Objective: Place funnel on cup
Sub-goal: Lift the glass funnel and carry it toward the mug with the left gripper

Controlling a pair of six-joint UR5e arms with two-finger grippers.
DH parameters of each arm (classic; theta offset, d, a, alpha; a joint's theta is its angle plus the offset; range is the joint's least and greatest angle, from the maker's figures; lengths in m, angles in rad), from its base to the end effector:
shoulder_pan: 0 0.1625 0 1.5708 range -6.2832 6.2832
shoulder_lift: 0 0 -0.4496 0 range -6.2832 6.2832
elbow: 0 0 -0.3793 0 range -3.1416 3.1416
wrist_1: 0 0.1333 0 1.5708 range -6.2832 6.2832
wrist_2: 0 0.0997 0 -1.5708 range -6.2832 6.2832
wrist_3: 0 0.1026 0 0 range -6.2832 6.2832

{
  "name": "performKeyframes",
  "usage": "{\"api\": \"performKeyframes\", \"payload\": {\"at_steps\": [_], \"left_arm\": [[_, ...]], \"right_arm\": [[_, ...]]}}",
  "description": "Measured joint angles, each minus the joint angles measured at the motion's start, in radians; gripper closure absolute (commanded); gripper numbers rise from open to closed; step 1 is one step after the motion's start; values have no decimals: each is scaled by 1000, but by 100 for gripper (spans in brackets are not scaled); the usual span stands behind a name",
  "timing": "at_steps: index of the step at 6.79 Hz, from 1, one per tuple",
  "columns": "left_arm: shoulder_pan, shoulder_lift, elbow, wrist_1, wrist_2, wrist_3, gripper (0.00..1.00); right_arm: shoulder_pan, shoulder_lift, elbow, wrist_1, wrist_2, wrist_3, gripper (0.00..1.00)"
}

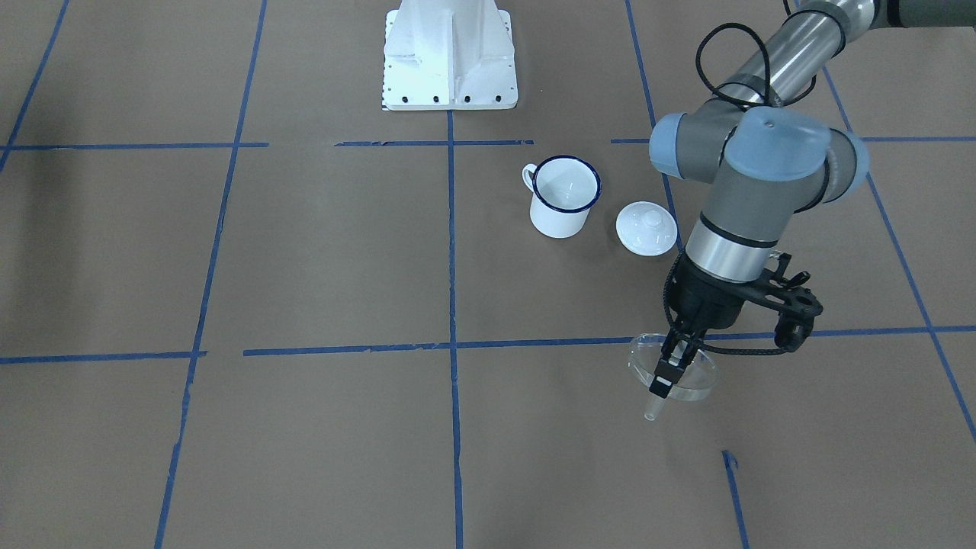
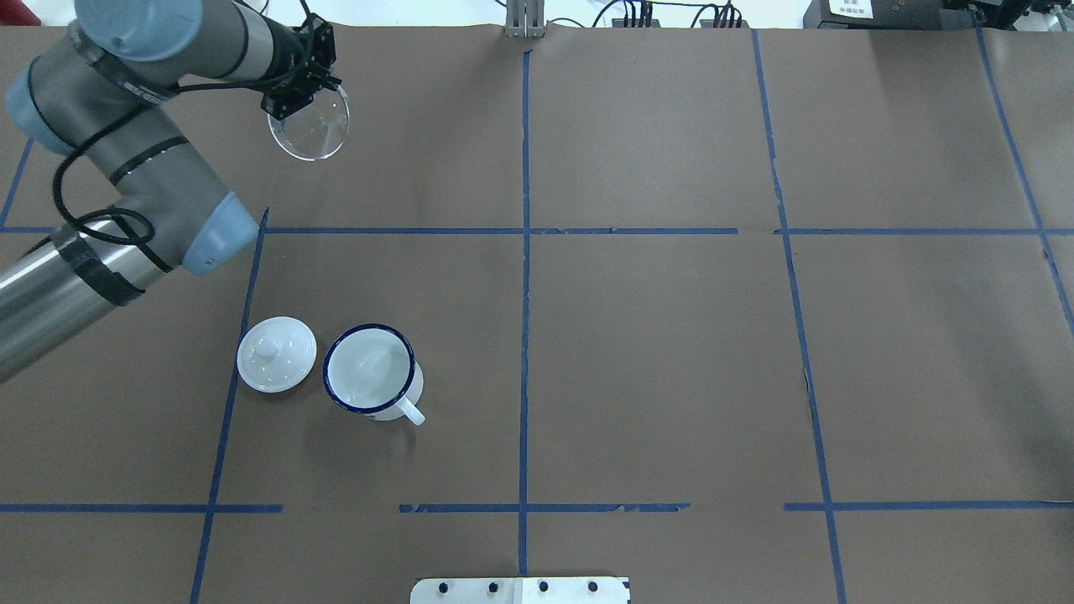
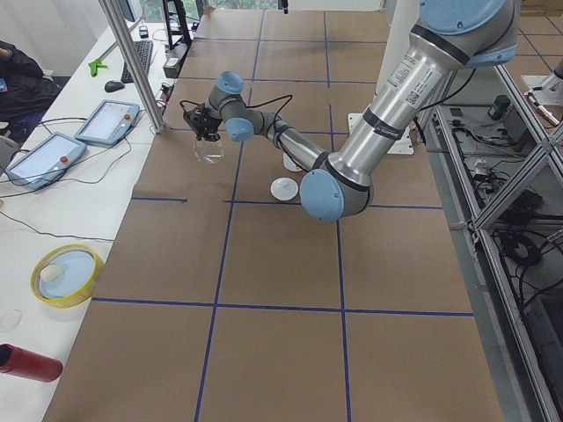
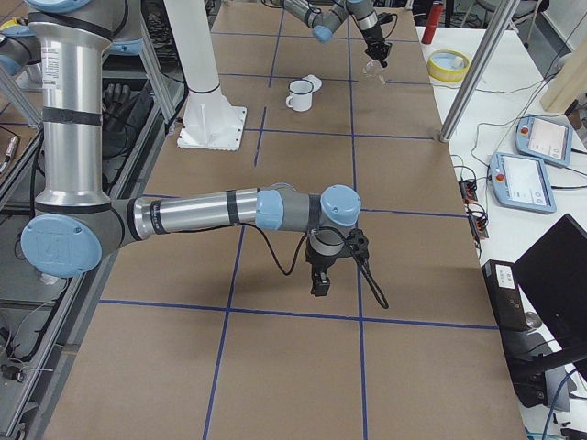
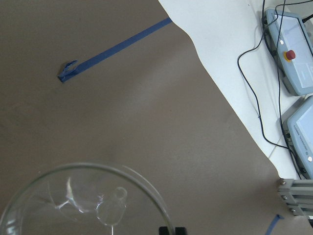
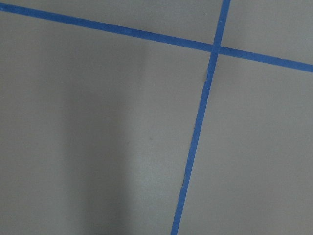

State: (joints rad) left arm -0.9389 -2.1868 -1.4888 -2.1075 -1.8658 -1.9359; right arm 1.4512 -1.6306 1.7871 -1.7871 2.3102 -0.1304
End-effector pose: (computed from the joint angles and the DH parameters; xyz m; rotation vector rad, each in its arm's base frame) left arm 0.3419 -0.6423 0.2960 0.0476 1.1481 -1.0087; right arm 0.0109 -0.4473 0.6338 -0.0532 -0.7410 -0.2163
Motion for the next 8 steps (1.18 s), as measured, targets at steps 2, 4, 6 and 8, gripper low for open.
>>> {"api": "performKeyframes", "payload": {"at_steps": [2, 4, 6, 8], "left_arm": [[-54, 29, -193, 244, -116, 136, 100], [-57, 25, -357, 535, -160, 266, 100], [11, 3, -475, 783, -198, 383, 100], [141, -33, -514, 926, -200, 431, 100]], "right_arm": [[0, 0, 0, 0, 0, 0, 0], [0, 0, 0, 0, 0, 0, 0], [0, 0, 0, 0, 0, 0, 0], [0, 0, 0, 0, 0, 0, 0]]}}
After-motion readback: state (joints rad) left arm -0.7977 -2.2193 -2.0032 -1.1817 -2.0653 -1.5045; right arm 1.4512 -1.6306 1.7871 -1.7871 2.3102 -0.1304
